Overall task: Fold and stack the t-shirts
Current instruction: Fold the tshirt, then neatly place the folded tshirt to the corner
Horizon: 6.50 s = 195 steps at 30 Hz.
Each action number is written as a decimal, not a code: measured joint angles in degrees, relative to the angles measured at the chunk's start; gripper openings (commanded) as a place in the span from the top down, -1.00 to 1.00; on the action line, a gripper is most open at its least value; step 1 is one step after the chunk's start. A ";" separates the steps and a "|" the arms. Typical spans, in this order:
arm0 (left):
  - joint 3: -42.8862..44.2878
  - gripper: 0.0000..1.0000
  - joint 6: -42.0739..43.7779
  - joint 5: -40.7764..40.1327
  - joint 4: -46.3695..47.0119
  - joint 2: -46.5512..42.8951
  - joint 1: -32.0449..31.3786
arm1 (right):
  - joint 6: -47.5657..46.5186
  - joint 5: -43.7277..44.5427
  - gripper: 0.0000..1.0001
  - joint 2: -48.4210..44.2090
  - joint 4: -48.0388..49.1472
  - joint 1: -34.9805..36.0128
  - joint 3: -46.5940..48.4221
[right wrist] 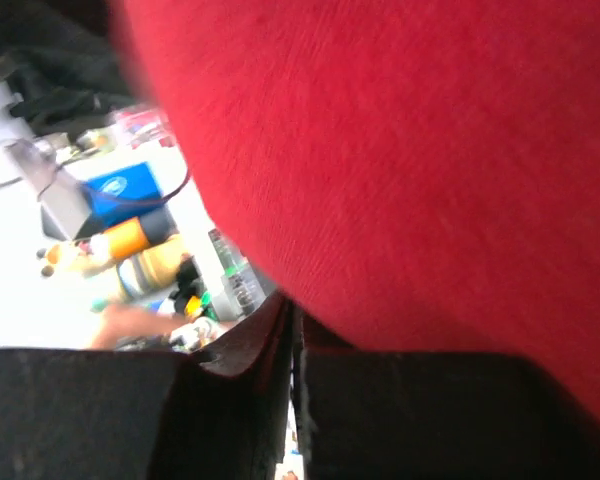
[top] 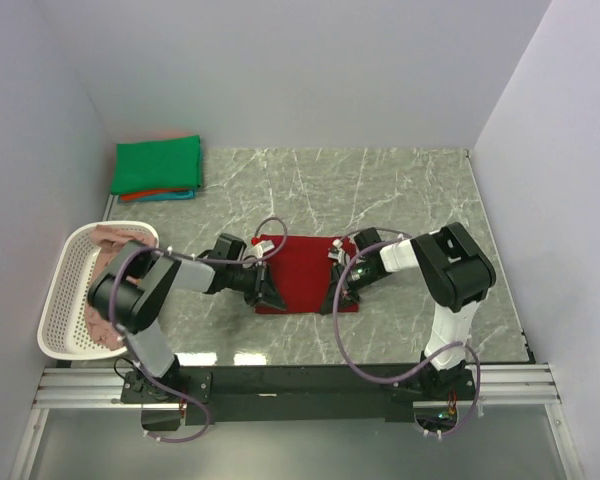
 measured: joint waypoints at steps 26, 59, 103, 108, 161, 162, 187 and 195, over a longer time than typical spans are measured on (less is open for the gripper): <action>15.69 0.76 8.81 6.29 -9.88 -6.05 3.82 | -2.89 -1.31 0.84 -7.98 -12.83 -4.74 17.99; 30.86 0.66 -1.64 -0.68 1.53 13.31 9.27 | 1.73 2.89 0.75 8.66 -9.90 -11.91 31.08; 42.18 -0.99 21.81 -13.46 -42.36 -23.74 47.10 | -18.82 53.18 -0.04 0.85 -19.63 38.80 39.95; 37.81 -0.99 23.61 -15.67 -47.28 -26.23 47.91 | -19.82 58.12 -0.01 7.74 -21.40 42.53 41.90; 10.75 -0.90 -23.21 -20.28 -16.00 -1.73 16.39 | -18.34 46.34 1.00 -1.73 -15.32 32.41 37.81; 10.99 -0.80 -23.85 -20.50 -15.91 -1.40 15.52 | -17.97 46.34 1.00 -1.57 -15.21 32.37 37.86; 18.27 0.38 -31.93 -34.34 -17.44 4.94 7.80 | -11.96 45.94 1.00 0.96 -13.31 31.78 40.54; 22.86 0.99 -28.04 -37.92 -21.03 6.95 7.04 | -10.45 45.29 -0.04 0.96 -13.20 30.73 40.54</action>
